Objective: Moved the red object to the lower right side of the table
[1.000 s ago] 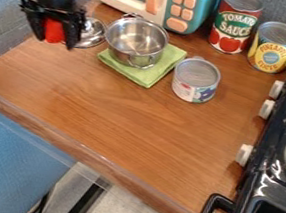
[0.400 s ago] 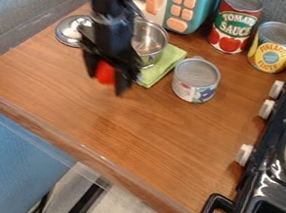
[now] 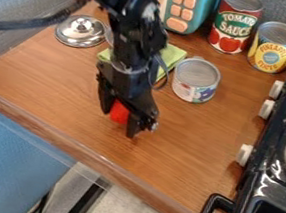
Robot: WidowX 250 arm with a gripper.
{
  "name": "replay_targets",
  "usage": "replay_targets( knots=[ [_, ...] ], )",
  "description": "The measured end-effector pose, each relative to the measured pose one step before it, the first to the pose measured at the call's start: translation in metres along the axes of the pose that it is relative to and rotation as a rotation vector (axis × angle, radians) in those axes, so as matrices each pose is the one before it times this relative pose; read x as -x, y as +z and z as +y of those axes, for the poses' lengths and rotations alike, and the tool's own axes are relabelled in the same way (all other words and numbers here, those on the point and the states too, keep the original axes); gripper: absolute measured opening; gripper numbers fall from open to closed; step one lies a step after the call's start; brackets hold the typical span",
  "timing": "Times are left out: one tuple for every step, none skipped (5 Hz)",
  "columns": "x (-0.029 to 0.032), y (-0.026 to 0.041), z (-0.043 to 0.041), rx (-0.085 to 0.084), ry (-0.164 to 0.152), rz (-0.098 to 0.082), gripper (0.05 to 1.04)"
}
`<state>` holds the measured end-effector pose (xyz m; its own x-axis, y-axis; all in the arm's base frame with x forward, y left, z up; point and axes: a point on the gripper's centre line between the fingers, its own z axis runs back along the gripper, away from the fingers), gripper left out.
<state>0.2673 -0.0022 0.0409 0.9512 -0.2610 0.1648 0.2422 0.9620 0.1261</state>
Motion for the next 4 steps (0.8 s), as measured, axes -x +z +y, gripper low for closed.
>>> replay_targets(
  knots=[
    [0.00463, -0.00373, -0.0144, 0.0096, -0.0332, 0.0026, 0.788],
    [0.0042, -0.00163, -0.01759, 0.0266, -0.0379, 0.0139, 0.788],
    [0.00068, 0.01096, -0.01361, 0.0267, -0.0297, -0.0129, 0.788],
    [0.005, 0.00336, -0.00284, 0.0191, 0.0191, 0.0338, 0.837]
  ],
)
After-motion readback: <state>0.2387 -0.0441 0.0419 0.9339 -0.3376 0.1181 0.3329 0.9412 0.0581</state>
